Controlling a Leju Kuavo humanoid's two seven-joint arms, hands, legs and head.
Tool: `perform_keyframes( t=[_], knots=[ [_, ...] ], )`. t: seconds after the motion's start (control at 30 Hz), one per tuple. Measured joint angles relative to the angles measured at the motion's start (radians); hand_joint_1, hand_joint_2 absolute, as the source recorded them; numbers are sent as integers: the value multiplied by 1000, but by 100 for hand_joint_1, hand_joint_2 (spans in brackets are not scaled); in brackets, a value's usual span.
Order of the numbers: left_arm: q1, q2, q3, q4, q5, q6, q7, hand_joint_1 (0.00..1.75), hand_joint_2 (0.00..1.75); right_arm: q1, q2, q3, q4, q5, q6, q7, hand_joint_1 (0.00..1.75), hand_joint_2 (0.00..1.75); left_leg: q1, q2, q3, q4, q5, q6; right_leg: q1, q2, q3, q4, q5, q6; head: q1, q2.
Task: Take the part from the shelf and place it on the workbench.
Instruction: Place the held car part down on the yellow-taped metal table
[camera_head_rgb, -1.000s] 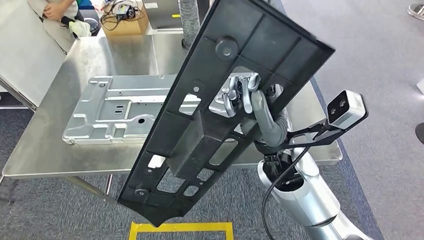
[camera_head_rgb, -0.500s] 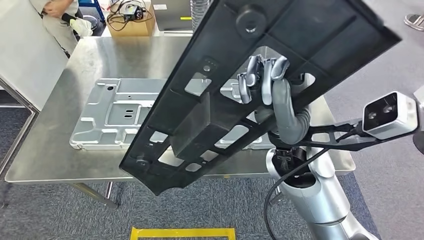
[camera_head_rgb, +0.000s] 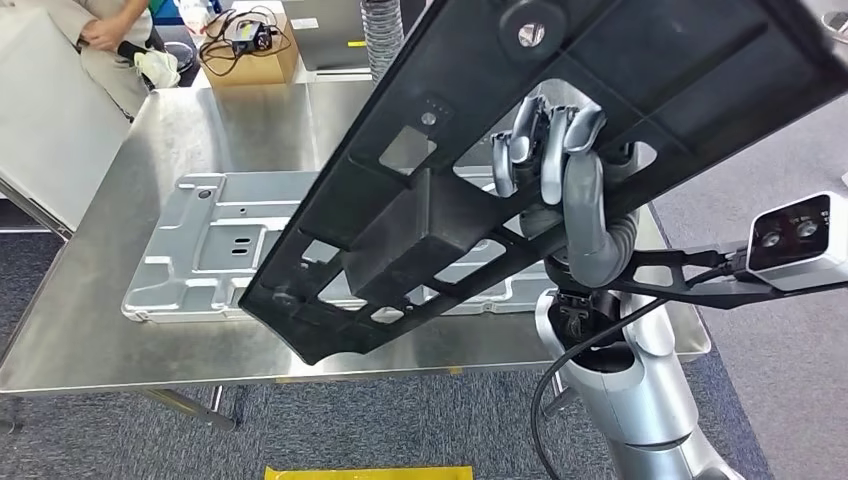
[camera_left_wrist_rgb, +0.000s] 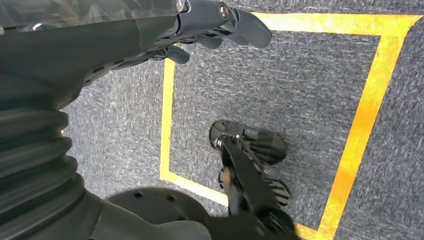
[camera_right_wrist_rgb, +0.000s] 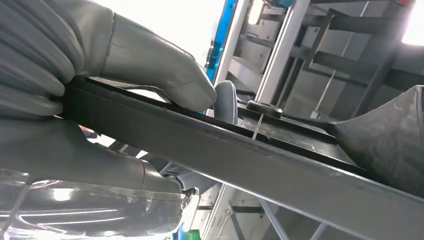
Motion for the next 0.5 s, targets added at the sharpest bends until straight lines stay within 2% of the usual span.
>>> perform_keyframes(
  t=[0.03,0.07,0.13,0.17,0.2,0.23,0.3,0.37,0.4,0.43,0.5],
  knots=[
    [1,2,0,0,0,0,0,0,175,2,2,0,0,2,-1,0,175,175,3,0,-23,27,6,-4,-1,0,5,0,-5,1,0,0],
    [2,4,0,0,0,-1,0,0,175,3,4,0,0,4,-2,0,175,175,6,0,-27,15,32,-7,-2,1,12,1,-10,3,0,0],
    [3,9,0,0,-2,-1,0,0,175,4,7,0,-1,9,-7,0,175,175,11,1,15,-106,120,-10,-4,2,29,3,-23,10,0,0],
    [3,10,0,0,-2,-1,0,0,175,4,9,0,-1,11,-11,-1,175,175,11,2,42,-172,150,-9,-3,3,35,5,-30,15,0,0],
    [2,12,0,0,-4,0,0,0,175,4,10,0,-2,14,-15,-1,175,175,10,2,62,-218,166,-5,-2,4,38,6,-34,20,0,0],
    [2,12,0,0,-5,1,0,0,175,4,12,0,-2,18,-19,-2,175,175,8,2,72,-242,168,1,0,4,38,7,-37,25,0,0],
    [2,13,-1,0,-8,3,0,0,175,4,13,0,-3,27,-26,-6,175,175,6,0,75,-246,161,16,1,5,39,6,-39,35,1,0],
    [3,13,-1,0,-9,7,-2,0,175,6,13,-5,-4,40,-32,-18,175,175,7,0,80,-252,161,29,-2,4,34,25,-56,45,1,0],
    [3,14,-2,0,-9,8,-4,0,175,7,13,-11,-4,52,-39,-28,175,175,8,0,82,-255,160,35,-4,4,17,61,-76,49,2,0],
    [2,14,-2,0,-9,9,-6,0,175,10,13,-19,-4,71,-49,-39,175,175,8,0,84,-257,159,40,-5,3,-13,120,-104,52,2,0],
    [3,15,-2,0,-9,11,-8,0,175,21,13,-40,-3,138,-92,-61,175,175,4,1,85,-256,156,47,-5,3,-92,259,-155,54,3,0]
  ],
)
